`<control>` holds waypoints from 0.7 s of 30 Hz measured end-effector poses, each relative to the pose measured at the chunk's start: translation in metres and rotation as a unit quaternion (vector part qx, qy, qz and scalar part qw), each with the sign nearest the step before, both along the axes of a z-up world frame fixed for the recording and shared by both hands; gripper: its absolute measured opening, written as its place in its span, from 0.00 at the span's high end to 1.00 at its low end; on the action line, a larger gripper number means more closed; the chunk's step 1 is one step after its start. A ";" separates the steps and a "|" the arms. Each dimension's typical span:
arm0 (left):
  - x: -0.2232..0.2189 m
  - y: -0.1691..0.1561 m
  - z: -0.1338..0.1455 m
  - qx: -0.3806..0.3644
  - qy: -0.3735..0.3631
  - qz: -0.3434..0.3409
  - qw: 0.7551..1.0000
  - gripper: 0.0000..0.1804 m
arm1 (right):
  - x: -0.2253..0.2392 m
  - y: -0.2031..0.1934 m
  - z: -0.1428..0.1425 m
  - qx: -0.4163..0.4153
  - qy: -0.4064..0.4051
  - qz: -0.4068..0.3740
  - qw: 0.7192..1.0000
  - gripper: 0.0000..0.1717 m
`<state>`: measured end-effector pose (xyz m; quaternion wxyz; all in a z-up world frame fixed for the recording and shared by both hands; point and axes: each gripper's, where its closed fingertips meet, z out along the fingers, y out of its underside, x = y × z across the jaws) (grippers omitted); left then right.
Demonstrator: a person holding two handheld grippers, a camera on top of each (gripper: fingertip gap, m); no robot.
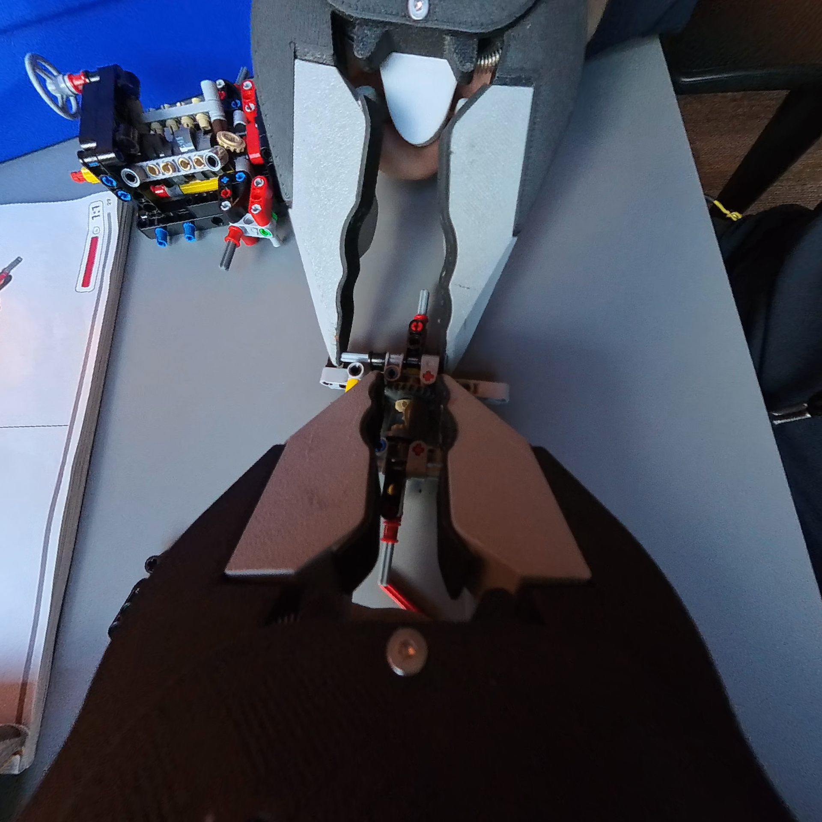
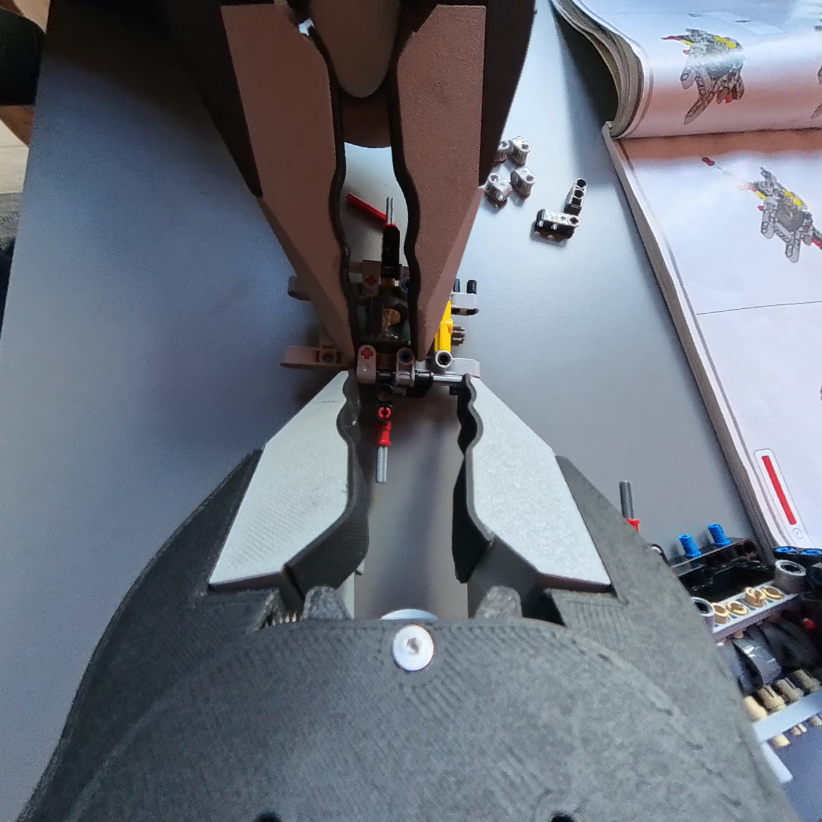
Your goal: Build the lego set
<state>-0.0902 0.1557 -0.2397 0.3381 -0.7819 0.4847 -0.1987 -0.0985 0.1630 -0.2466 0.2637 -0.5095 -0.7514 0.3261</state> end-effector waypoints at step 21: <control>-0.004 0.003 0.001 -0.005 -0.010 0.007 1.000 0.88 | -0.001 -0.001 -0.001 0.003 0.019 0.017 1.000 0.76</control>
